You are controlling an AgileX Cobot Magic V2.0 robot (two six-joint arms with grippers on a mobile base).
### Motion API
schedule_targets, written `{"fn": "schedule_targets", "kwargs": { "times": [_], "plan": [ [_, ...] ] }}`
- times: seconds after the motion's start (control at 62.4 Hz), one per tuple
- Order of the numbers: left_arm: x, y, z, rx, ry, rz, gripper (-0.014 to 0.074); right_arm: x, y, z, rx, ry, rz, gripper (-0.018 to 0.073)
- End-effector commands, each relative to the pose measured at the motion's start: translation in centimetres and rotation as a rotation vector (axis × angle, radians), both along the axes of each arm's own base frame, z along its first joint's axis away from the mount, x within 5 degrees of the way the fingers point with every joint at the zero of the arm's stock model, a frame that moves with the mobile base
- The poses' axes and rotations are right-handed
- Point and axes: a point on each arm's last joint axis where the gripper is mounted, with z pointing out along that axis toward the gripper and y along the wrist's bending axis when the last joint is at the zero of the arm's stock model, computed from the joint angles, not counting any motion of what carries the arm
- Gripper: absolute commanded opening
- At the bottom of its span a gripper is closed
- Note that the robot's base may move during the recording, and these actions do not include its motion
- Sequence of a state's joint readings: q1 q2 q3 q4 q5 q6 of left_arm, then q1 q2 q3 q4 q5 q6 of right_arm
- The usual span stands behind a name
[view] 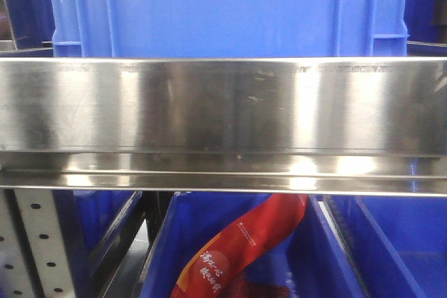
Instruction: Grab PVC pipe and place in blue bin
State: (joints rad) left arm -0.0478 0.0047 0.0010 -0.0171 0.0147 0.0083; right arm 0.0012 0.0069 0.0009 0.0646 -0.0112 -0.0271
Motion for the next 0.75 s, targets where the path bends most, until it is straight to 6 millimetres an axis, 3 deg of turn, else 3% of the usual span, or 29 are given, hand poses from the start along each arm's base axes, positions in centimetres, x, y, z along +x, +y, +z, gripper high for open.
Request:
{"fn": "schedule_targets", "kwargs": {
  "times": [0.0, 0.738],
  "plan": [
    [-0.07, 0.01, 0.29, -0.001, -0.031, 0.002, -0.0111, -0.09, -0.05, 0.25, -0.013, -0.027, -0.009, -0.0169],
    [-0.07, 0.01, 0.29, -0.001, -0.031, 0.002, -0.0111, -0.09, -0.05, 0.25, -0.013, -0.027, -0.009, -0.0169]
  ]
}}
